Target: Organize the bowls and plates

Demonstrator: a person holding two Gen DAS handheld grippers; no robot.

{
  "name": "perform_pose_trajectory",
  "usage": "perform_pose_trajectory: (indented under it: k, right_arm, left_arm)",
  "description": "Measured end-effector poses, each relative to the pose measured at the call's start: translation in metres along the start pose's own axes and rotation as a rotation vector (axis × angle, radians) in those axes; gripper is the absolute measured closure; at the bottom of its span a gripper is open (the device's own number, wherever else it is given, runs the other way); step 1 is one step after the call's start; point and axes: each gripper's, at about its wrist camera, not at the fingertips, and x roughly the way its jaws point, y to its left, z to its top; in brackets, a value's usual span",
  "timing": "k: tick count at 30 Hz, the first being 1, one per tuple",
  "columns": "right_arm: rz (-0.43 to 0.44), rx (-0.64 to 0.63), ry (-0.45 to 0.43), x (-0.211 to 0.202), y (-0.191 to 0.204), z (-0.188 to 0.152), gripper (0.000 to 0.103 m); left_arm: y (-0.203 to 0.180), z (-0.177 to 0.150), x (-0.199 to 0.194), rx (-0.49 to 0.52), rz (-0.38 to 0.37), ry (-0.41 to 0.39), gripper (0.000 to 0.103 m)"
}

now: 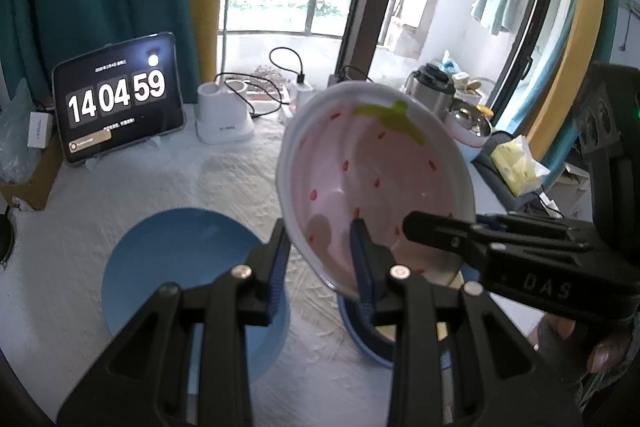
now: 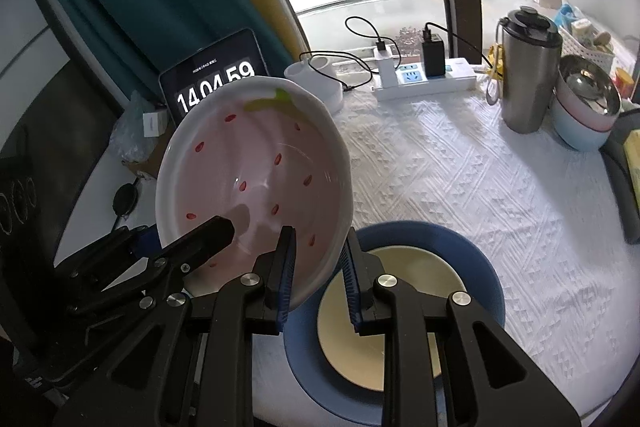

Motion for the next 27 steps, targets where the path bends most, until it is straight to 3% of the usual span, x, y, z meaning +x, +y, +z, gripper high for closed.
perform_pose_trajectory:
  k: [11, 27]
  right_arm:
    - [-0.003, 0.04, -0.016, -0.017, -0.029, -0.018, 0.078]
    - [-0.026, 0.111, 0.027, -0.012, -0.058, -0.052, 0.078]
  left_arm:
    - [-0.03, -0.01, 0.009, 0.032, -0.02, 0.026, 0.072]
    - [-0.051, -0.041, 0.034, 0.053, -0.046, 0.11, 0.072]
